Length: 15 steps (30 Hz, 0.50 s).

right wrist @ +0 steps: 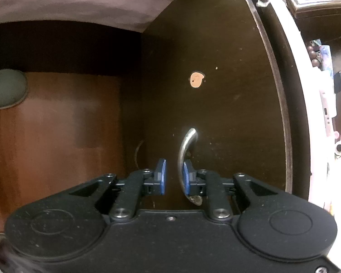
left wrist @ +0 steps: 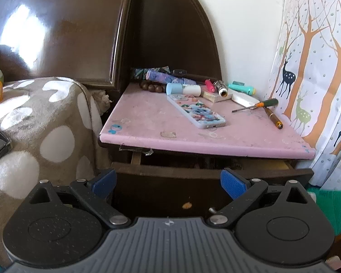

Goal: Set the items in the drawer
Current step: 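Close the right gripper on the drawer handle and pull the drawer open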

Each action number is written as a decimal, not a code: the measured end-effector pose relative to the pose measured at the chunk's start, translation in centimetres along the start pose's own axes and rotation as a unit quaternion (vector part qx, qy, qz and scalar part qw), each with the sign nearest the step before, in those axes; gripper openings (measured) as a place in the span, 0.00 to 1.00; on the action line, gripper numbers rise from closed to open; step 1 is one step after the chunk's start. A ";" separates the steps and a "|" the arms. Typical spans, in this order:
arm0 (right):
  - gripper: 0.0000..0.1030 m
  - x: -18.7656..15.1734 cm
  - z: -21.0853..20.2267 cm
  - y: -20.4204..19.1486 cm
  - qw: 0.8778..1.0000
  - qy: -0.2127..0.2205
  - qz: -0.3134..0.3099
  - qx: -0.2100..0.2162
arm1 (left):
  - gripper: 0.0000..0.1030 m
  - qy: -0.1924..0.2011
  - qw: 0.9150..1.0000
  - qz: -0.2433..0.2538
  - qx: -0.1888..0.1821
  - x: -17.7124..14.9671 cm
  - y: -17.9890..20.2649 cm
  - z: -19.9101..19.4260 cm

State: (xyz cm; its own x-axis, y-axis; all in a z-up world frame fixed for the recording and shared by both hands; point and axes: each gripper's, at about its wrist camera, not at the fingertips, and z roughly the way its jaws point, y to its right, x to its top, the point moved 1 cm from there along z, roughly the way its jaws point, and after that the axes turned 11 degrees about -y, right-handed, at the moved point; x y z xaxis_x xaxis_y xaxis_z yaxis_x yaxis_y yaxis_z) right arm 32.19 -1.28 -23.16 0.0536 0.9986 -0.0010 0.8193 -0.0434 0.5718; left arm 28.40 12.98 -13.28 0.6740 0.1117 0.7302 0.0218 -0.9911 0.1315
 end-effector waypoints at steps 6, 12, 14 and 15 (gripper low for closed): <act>0.18 -0.1 -1.0 -0.7 1.000 0.006 0.004 0.015 | 0.96 0.019 1.000 -0.008 -0.011 0.3 0.1 -0.5; 0.18 -0.4 -2.5 -1.7 0.999 0.013 -0.013 0.034 | 0.96 0.019 1.000 -0.003 -0.012 0.3 0.6 -0.3; 0.18 -0.6 -3.2 -2.3 0.999 0.016 -0.008 0.039 | 0.96 0.019 1.000 -0.003 -0.013 0.3 0.7 -0.2; 0.18 -0.7 -3.5 -2.7 0.999 0.017 -0.005 0.041 | 0.96 0.019 1.000 -0.003 -0.013 0.3 0.7 -0.2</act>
State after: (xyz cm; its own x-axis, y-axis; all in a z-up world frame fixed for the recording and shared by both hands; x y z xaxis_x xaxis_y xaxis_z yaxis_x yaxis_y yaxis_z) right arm 27.95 -1.78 -21.79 0.0267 0.9994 0.0212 0.8639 -0.0337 0.5025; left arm 28.45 12.33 -12.83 0.6457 0.1215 0.7538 0.0065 -0.9881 0.1537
